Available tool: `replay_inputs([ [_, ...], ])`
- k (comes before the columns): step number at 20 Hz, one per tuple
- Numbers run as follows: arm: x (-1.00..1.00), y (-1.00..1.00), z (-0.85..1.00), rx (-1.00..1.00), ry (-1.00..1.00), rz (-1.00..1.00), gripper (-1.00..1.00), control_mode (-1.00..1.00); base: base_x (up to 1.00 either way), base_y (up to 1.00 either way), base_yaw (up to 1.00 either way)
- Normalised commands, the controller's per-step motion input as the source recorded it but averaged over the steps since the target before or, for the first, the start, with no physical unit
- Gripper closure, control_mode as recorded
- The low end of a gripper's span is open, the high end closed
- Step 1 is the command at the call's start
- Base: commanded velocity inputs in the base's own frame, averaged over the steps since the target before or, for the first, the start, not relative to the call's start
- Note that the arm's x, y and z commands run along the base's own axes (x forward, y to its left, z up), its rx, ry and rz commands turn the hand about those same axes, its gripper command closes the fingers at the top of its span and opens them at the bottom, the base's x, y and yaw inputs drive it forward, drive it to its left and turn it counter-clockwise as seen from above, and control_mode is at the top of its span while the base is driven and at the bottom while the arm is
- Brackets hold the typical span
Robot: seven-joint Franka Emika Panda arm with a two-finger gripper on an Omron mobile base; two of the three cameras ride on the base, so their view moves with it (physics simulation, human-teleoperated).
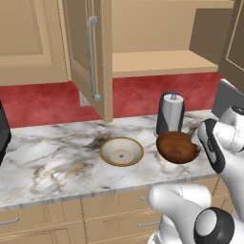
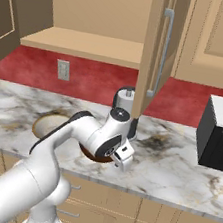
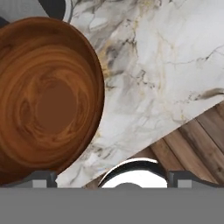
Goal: Open the cabinet. Pick the bowls from the counter and place them in the cabinet. Then close the cabinet.
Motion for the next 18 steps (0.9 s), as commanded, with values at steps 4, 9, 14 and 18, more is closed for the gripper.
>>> replay_inputs([
  [4,0.3,0.02,-0.15,0.0,0.0,0.0,-1.0,-1.0,0.0,0.0,0.0],
  [9,0.25,0.06,-0.2,0.0,0.0,0.0,-1.0,-1.0,0.0,0.0,0.0],
  [14,0.16,0.04,-0.31,0.0,0.0,0.0,-1.0,-1.0,0.0,0.0,0.0],
  [18,0.11,0.05,-0.33,0.0,0.0,0.0,-1.0,-1.0,0.0,0.0,0.0],
])
